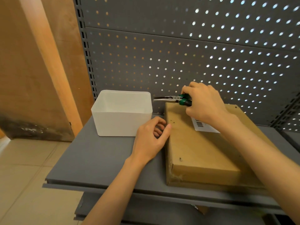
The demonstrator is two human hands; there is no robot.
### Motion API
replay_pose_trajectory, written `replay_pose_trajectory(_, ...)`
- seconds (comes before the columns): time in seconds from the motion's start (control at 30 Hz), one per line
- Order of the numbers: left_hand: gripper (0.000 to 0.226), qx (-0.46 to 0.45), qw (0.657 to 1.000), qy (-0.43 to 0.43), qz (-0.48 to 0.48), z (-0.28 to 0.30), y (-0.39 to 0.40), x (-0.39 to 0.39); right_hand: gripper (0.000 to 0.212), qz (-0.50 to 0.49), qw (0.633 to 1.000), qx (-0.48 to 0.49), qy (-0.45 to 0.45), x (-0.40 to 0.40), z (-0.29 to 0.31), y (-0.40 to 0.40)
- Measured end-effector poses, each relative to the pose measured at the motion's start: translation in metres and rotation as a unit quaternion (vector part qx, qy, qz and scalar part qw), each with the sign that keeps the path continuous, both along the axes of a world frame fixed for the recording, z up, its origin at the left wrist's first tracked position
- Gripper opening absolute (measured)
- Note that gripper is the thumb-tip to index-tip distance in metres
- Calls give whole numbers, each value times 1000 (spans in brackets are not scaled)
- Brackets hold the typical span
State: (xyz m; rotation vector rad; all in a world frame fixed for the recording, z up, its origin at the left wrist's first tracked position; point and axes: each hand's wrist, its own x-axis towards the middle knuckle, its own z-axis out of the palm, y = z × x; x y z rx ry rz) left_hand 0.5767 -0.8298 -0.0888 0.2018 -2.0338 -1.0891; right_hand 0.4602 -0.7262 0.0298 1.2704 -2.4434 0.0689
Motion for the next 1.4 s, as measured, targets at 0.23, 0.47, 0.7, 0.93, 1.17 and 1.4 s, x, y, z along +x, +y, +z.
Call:
replay_pose_trajectory(0.23,42,-9,1000,16,1,0,1,1,30,-62,996,-56,-28,-20,10,58)
replay_pose_trajectory(0.47,47,-26,1000,7,-2,-1,2,0,30,-185,974,-121,-54,-69,-2,143)
replay_pose_trajectory(0.7,45,-40,999,8,10,-3,1,-1,37,-261,960,-88,-50,-107,-28,197)
replay_pose_trajectory(0.93,45,-31,999,7,-4,-4,1,1,34,-273,960,-19,-63,-125,-52,210)
replay_pose_trajectory(1.17,27,-39,999,6,-4,-5,1,0,40,-279,954,-18,-110,-125,-72,200)
replay_pose_trajectory(1.4,26,-48,999,6,1,-4,2,0,57,-325,934,-14,-145,-125,-90,192)
